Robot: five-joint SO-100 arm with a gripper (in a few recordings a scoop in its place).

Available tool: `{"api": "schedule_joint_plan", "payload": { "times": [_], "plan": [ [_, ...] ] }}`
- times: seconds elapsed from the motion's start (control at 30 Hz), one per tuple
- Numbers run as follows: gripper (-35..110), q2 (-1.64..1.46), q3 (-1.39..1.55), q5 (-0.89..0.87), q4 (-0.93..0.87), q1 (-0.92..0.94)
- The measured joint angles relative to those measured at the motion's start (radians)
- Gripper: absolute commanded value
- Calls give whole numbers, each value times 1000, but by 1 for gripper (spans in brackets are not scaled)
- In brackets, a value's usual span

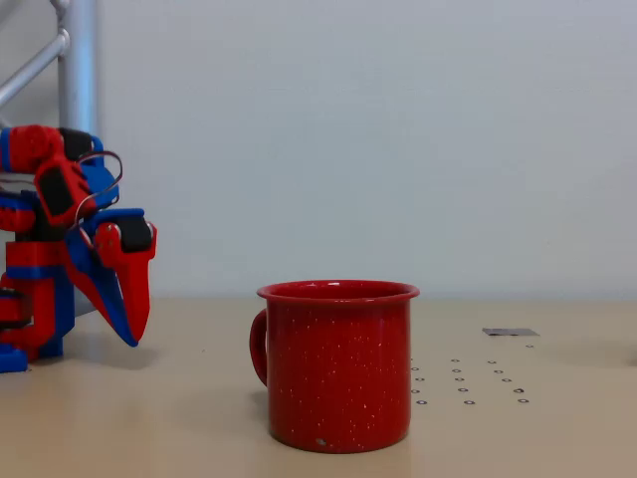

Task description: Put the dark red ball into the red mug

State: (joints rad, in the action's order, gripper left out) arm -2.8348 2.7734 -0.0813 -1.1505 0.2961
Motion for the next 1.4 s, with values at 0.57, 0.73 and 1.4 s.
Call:
{"api": "schedule_joint_plan", "payload": {
  "times": [0.57, 0.73, 1.4],
  "plan": [
    [-2, -385, 196, 25, -107, -51],
    [-2, -385, 196, 26, -107, -66],
    [-2, -387, 196, 74, -107, -114]
  ]
}}
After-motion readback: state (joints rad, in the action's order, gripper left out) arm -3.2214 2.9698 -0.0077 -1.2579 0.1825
